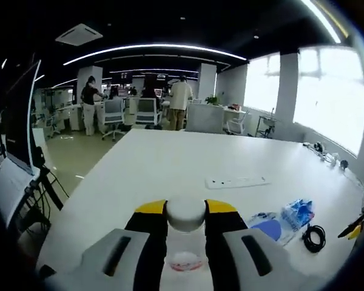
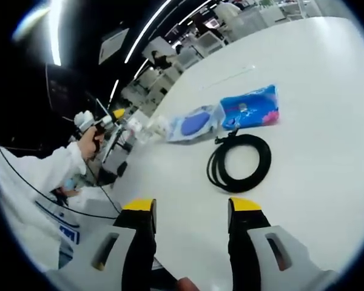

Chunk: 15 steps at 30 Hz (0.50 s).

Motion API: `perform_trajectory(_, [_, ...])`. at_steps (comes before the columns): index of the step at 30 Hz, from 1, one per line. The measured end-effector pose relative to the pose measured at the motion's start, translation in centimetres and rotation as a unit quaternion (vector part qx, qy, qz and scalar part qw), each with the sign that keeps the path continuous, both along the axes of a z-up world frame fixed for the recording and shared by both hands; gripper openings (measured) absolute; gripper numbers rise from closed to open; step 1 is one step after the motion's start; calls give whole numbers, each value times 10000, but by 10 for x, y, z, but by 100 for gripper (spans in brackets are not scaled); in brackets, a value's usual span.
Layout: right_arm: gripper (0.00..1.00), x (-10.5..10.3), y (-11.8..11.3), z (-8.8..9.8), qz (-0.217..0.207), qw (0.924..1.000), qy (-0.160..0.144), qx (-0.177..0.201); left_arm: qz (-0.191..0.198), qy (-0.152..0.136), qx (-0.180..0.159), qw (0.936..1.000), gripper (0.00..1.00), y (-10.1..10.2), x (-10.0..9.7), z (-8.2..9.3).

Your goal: Arrange the tabletop items into an orderly group along one side of the table until the central work area is clear of visible clutter.

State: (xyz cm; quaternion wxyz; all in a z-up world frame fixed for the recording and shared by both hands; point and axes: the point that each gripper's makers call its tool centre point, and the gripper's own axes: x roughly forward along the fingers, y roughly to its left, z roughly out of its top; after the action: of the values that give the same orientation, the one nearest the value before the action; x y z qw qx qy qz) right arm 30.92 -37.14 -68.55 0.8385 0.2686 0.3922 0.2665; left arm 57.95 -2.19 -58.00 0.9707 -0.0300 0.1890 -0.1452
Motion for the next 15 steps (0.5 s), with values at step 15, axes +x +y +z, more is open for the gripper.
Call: perform_trajectory(15, [46,-2,8,-5,90,9999,78,-28,-168,49,56,9998,21,-7,16,-12])
